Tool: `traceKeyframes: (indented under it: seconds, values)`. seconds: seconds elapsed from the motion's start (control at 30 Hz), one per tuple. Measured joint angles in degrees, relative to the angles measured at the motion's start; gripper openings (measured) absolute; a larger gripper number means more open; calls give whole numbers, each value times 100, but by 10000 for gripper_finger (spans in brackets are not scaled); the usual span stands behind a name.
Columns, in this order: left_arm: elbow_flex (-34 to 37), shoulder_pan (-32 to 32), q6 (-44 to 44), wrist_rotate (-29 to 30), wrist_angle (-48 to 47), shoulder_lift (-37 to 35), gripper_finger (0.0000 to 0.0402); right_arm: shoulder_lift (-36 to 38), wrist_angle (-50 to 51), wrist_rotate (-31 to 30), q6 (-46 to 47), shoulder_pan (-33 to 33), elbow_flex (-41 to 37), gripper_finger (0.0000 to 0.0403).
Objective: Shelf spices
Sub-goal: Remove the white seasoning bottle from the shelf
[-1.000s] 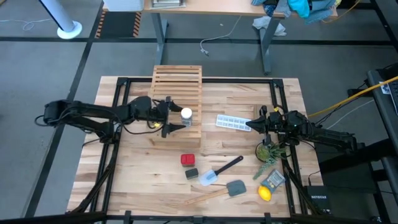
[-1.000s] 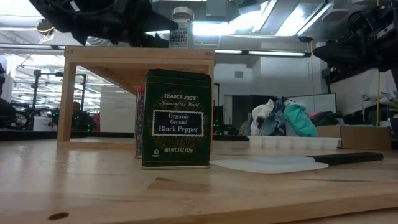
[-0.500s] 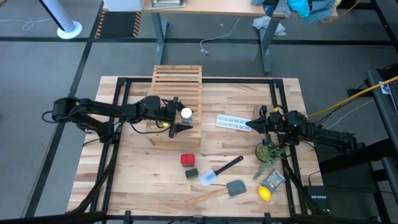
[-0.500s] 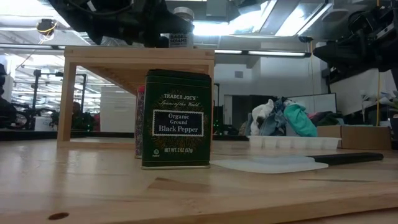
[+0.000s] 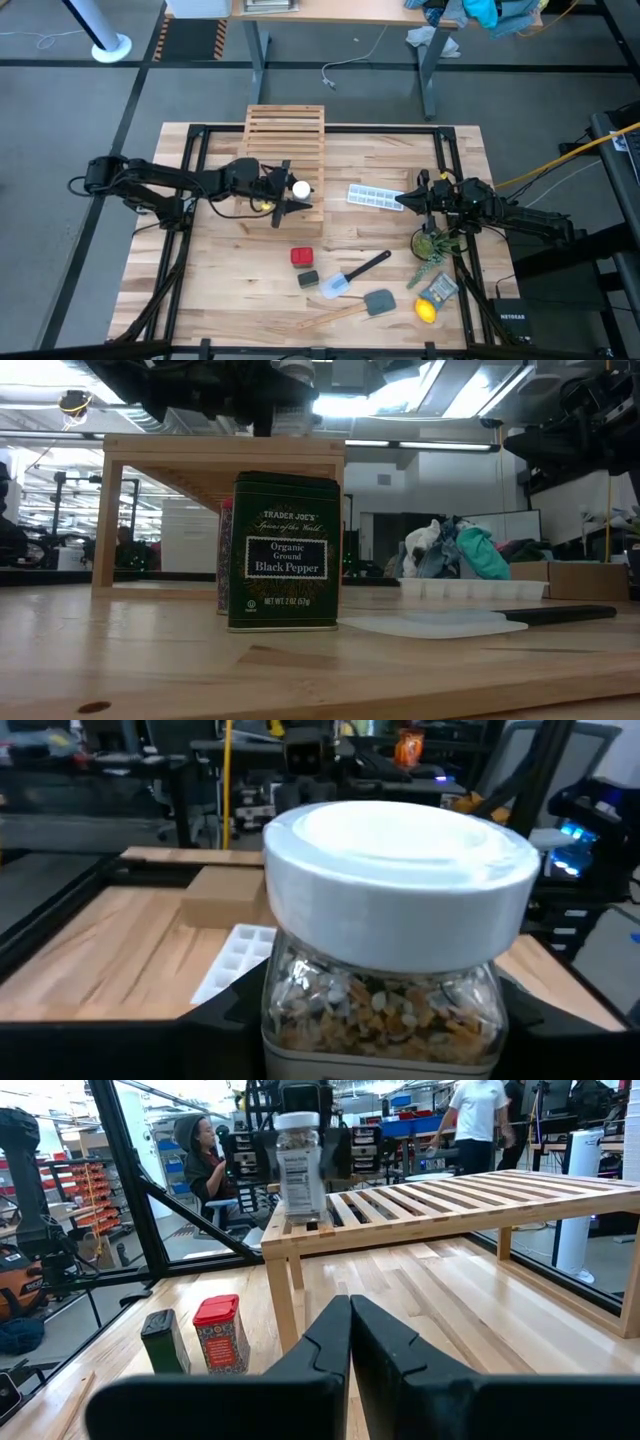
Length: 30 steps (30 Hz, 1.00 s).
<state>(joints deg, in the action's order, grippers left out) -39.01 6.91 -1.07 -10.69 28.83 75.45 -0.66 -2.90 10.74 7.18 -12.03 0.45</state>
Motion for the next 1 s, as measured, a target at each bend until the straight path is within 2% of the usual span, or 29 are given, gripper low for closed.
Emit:
traceKeyframes:
  seconds: [0.17, 0.27, 0.47, 0.63, 0.8, 0.87, 1.0]
  values:
    - [-99, -301, 133, 501, -29, -169, 185, 0, 0, 0, 2, 2, 2, 17]
    - [-132, -617, 133, 867, -361, -391, 185, 0, 0, -1, 2, 1, 0, 17]
    - [-144, -1808, -3, 2895, -1141, -879, 185, 0, 0, 0, 1, 2, 1, 17]
    - [-146, -3112, -62, 4533, -1138, -989, 185, 0, 0, 0, 2, 2, 2, 17]
    - [-146, -4302, -610, 6063, -1131, -852, 185, 0, 0, 0, 1, 1, 0, 17]
    - [-146, -4666, -936, 6535, -1123, -683, 185, 0, 0, 0, 0, 0, 1, 17]
    - [-144, -5185, -1498, 7116, -897, -133, 185, 0, 0, 0, 2, 0, 0, 17]
